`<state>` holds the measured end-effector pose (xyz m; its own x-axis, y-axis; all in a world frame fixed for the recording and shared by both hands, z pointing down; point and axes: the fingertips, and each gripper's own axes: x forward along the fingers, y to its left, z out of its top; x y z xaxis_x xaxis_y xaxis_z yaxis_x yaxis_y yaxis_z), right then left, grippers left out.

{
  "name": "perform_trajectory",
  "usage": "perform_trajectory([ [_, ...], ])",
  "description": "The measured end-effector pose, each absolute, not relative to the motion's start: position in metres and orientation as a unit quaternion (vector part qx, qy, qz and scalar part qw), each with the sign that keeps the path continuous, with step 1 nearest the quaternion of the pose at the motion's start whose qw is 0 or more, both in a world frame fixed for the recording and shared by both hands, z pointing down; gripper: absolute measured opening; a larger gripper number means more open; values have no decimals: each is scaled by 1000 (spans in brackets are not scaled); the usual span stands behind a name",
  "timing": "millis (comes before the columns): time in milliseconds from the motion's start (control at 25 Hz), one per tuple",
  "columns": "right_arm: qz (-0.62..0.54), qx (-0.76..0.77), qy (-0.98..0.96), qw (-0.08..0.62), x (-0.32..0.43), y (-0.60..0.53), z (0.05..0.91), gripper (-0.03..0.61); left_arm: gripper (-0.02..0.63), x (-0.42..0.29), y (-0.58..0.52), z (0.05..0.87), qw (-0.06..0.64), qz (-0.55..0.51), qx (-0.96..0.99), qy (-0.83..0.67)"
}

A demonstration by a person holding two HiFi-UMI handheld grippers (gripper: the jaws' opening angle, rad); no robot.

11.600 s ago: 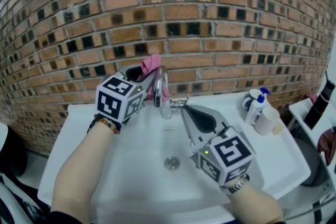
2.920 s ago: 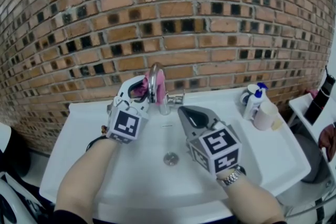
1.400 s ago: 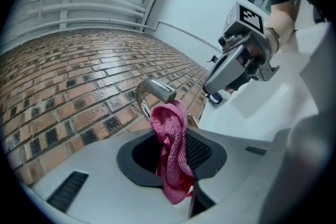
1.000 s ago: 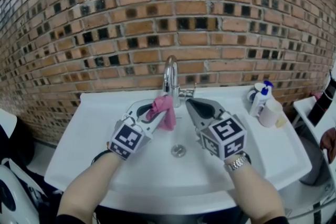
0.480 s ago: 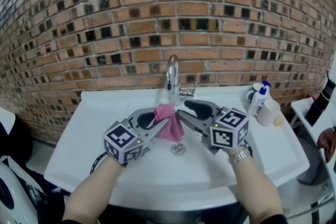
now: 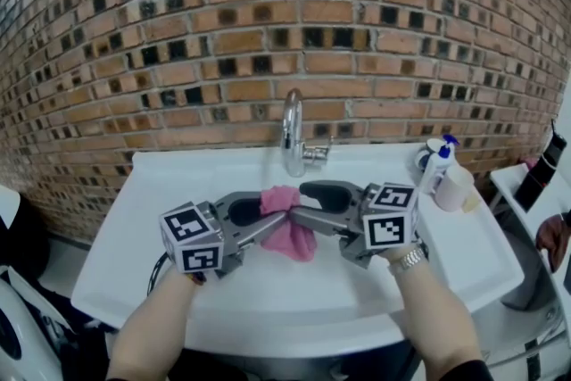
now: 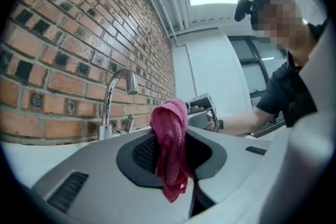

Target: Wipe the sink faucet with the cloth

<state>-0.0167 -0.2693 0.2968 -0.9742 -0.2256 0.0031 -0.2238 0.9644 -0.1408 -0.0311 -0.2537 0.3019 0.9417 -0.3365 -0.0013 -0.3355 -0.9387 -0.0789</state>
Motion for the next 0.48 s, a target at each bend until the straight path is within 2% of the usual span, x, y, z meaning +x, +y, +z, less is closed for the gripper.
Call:
perform_trajectory([
  [360,-111,-22,993,32,-21,-246,293,262,106,-27,-235,295,-27,26,-995,92],
  [480,-108,-4,994,33,-22,-239,291,192,106,-28,-234,295,-50,38,-995,80],
])
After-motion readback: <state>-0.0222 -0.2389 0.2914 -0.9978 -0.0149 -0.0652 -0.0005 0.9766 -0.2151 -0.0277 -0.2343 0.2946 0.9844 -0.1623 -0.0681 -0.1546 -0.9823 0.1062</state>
